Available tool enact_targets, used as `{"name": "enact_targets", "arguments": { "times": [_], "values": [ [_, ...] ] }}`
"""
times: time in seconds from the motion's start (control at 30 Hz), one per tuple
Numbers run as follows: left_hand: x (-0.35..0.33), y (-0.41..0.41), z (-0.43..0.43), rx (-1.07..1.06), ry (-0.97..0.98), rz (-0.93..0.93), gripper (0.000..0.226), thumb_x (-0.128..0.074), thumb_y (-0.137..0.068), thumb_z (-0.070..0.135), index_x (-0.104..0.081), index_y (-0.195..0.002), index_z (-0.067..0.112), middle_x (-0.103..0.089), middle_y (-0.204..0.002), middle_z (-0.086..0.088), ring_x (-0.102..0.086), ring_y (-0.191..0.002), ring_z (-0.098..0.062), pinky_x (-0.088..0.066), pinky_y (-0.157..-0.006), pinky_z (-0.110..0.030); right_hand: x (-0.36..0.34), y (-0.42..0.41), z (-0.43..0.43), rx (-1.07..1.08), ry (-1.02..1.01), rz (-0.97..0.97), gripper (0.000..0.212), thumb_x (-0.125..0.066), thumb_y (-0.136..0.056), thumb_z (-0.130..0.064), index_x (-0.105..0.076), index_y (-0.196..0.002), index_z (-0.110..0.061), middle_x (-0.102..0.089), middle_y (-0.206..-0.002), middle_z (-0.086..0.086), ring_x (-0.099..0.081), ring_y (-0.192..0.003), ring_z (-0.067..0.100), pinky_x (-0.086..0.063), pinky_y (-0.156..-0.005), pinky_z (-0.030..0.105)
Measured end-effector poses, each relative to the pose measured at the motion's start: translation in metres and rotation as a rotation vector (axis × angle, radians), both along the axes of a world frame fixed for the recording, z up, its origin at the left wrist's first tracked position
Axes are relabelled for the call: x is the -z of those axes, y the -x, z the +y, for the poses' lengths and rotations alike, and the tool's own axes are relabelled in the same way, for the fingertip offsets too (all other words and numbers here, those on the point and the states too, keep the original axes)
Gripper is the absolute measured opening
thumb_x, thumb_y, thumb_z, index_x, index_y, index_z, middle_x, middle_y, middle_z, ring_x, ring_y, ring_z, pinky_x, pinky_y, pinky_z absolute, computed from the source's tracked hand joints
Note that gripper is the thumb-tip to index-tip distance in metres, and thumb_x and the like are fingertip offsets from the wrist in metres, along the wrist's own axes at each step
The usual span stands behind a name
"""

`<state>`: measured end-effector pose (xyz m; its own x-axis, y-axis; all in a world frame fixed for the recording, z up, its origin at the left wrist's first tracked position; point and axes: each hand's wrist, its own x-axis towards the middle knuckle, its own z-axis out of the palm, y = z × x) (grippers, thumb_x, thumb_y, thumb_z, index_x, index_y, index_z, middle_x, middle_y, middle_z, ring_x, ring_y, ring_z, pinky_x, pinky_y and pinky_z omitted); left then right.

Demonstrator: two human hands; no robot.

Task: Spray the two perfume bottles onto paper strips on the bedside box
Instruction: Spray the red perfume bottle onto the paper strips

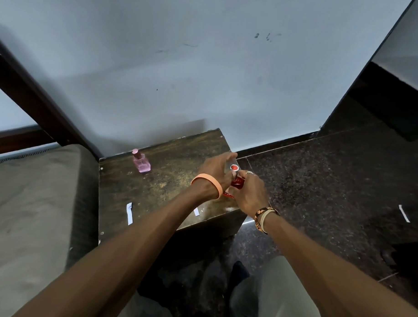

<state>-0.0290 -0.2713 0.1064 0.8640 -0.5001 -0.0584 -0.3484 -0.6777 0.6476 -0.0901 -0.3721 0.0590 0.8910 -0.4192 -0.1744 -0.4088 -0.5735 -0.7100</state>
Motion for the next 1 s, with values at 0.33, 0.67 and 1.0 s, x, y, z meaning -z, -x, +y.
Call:
{"name": "enact_targets", "arguments": {
  "times": [0.33,0.67,1.0],
  "values": [
    [-0.001,-0.004,-0.004,0.056,-0.204,-0.097,0.036,-0.064,-0.088,0.013,-0.063,-0.122,0.021,-0.065,-0.124,-0.003,-0.060,-0.114,-0.024,-0.048,-0.092,-0.031,-0.004,-0.009,0.007,0.036,0.017,0.012,0.007,-0.075,-0.083,-0.023,-0.070,-0.088,-0.020,-0.069,-0.090,0.000,-0.064,-0.088,0.020,-0.055,-0.083,0.038],
    [0.012,-0.008,-0.006,-0.026,-0.154,-0.093,0.031,-0.066,-0.088,0.021,-0.065,-0.118,0.021,-0.069,-0.115,-0.002,-0.063,-0.106,-0.020,-0.050,-0.090,-0.030,0.001,-0.009,-0.003,-0.005,0.003,-0.007,0.014,-0.073,-0.087,-0.021,-0.072,-0.099,-0.028,-0.067,-0.089,-0.006,-0.055,-0.081,0.010,-0.043,-0.074,0.023],
    [0.019,-0.006,-0.005,0.055,-0.257,-0.151,0.031,-0.062,-0.090,0.026,-0.061,-0.120,0.020,-0.059,-0.112,-0.007,-0.058,-0.098,-0.023,-0.044,-0.079,-0.027,0.005,-0.011,-0.005,-0.017,0.049,-0.018,0.014,-0.074,-0.085,-0.022,-0.074,-0.094,-0.032,-0.066,-0.081,-0.006,-0.061,-0.078,0.014,-0.045,-0.065,0.021]
  ]
}}
